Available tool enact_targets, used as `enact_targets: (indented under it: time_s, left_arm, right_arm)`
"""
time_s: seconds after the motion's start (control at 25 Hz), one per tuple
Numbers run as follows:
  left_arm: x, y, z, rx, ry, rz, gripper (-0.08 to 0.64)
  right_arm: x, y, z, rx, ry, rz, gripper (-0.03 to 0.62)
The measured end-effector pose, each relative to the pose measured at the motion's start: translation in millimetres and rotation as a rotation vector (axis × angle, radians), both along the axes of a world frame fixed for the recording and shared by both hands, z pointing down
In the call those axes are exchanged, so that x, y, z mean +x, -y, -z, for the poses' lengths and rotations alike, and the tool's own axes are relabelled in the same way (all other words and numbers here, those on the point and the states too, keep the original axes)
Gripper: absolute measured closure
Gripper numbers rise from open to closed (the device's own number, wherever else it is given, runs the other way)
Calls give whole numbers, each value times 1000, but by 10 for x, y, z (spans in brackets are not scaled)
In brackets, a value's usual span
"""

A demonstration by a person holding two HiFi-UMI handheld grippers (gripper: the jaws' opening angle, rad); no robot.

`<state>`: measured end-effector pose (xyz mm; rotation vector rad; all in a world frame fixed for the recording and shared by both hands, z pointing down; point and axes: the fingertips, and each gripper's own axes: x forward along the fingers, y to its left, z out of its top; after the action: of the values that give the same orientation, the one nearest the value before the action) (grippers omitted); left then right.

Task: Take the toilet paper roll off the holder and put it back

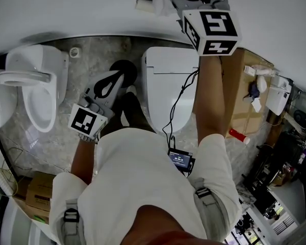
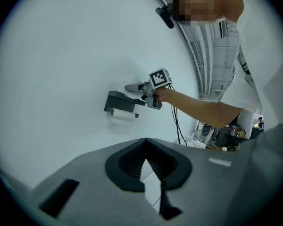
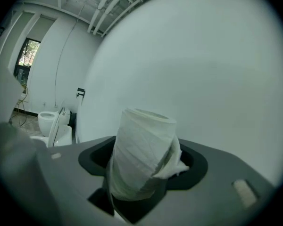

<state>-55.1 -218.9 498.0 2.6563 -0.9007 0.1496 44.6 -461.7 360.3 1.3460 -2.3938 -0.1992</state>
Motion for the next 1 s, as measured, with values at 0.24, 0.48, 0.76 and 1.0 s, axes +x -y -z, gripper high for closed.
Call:
enact_targets:
  time_s: [0.24, 0.48, 0.76, 1.0]
  left_arm:
    - [20, 28, 2, 2, 1, -3, 563]
    - [31, 43, 44, 9, -3, -9, 563]
    - [-29, 42, 97, 19, -1, 0, 563]
    - [-39, 35, 274, 39, -24, 17, 563]
  right_arm:
    - [34, 76, -56, -22, 29, -27, 269]
    - [20, 67, -48, -17, 26, -27, 265]
    - [76, 40, 96, 13, 74, -53, 219]
    - [194, -306, 459, 99, 144, -73, 209]
